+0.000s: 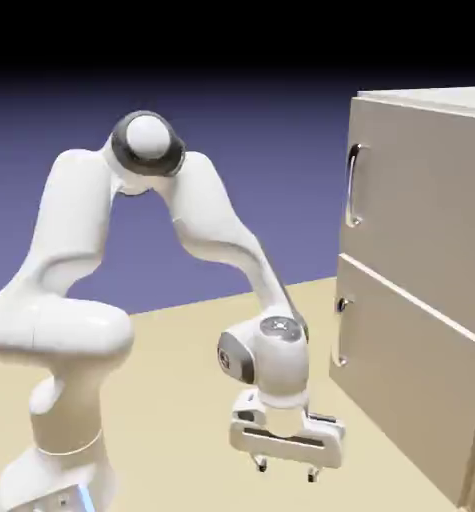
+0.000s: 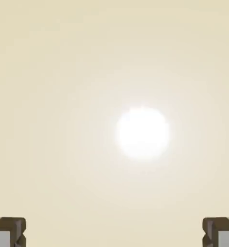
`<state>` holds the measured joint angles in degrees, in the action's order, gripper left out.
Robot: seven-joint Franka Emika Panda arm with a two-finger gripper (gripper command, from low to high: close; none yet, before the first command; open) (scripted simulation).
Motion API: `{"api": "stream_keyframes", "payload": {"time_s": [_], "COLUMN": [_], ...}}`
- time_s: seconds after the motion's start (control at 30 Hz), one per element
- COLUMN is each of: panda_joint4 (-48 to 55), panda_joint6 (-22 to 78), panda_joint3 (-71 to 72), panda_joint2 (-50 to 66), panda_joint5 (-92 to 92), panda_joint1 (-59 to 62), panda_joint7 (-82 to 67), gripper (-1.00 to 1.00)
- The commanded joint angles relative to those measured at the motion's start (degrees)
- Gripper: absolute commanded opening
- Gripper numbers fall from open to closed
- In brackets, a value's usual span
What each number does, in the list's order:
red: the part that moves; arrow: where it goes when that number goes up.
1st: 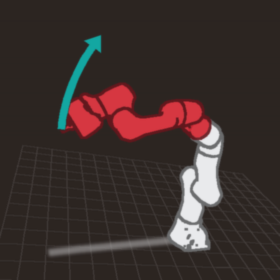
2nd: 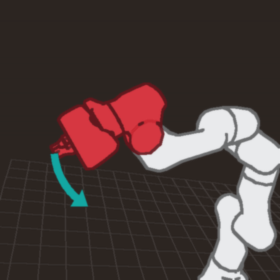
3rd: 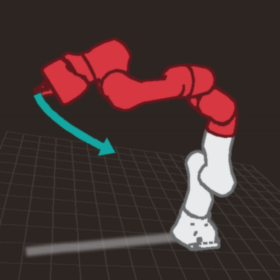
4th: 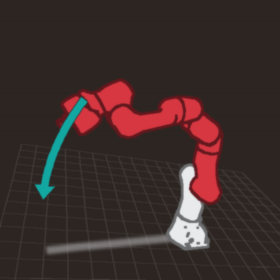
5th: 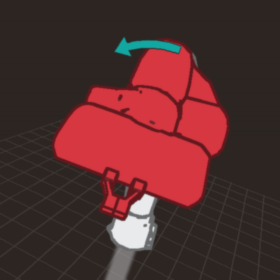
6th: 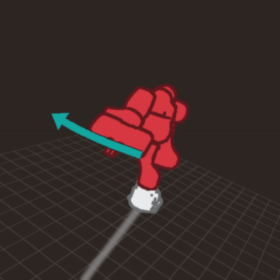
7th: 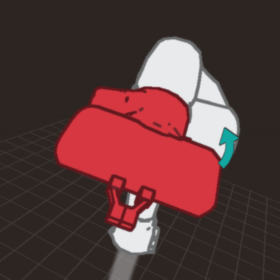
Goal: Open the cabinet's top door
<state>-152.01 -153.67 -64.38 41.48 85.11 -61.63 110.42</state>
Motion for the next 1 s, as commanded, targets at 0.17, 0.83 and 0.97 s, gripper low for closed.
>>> {"api": "stream_keyframes", "payload": {"time_s": [0.17,0.83,0.97], "panda_joint4": [1.5,6.5,12.5], "panda_joint6": [3.4,14.7,14.7], "panda_joint3": [-10.8,-46.4,-45.2], "panda_joint2": [12.5,53.5,52.6], "panda_joint5": [14.3,61.4,63.5], "panda_joint1": [-10.2,-43.9,-37.8], "panda_joint7": [11.4,49.0,48.9], "gripper": [0.0,0.0,0.0]}}
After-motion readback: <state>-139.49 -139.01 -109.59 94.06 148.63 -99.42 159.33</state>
